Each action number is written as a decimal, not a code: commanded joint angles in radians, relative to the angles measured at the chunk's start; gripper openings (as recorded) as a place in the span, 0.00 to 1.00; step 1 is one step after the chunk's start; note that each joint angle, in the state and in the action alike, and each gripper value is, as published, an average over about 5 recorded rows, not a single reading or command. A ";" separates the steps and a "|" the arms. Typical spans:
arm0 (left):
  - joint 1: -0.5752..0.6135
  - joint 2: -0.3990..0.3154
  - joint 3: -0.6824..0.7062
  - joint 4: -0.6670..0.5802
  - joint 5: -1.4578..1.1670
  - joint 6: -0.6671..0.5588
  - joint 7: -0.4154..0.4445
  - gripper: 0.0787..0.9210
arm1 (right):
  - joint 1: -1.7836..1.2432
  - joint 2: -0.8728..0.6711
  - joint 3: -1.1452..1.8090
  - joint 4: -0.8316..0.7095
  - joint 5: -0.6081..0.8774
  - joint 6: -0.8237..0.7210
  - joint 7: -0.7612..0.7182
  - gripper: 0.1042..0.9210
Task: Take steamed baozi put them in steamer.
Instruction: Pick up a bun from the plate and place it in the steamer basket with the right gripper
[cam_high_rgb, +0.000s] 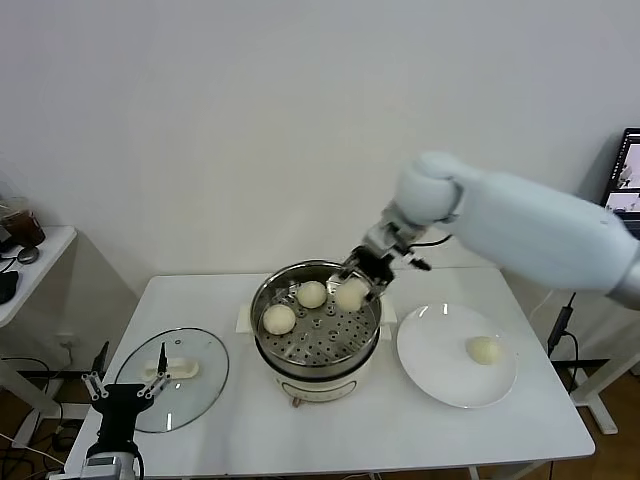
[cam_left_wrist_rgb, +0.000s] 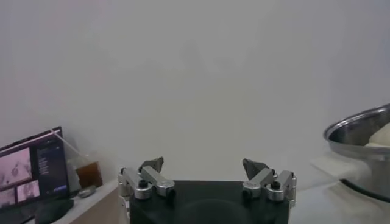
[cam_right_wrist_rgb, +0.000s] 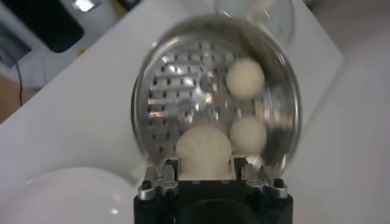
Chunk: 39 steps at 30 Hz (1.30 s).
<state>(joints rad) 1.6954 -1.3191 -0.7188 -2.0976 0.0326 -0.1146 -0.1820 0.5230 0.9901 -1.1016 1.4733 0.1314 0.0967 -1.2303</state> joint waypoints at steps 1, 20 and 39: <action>0.004 0.000 -0.009 0.003 -0.004 -0.002 0.001 0.88 | -0.003 0.228 -0.164 -0.035 -0.121 0.324 0.060 0.53; 0.001 -0.007 -0.014 0.011 -0.012 -0.007 -0.001 0.88 | -0.098 0.244 -0.136 -0.090 -0.428 0.559 0.159 0.54; -0.004 -0.008 -0.013 0.013 -0.013 -0.008 0.000 0.88 | -0.012 0.119 -0.061 -0.080 -0.280 0.420 0.144 0.84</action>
<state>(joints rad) 1.6949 -1.3299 -0.7326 -2.0847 0.0209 -0.1235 -0.1835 0.4535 1.1828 -1.2183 1.3998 -0.2177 0.6064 -1.0863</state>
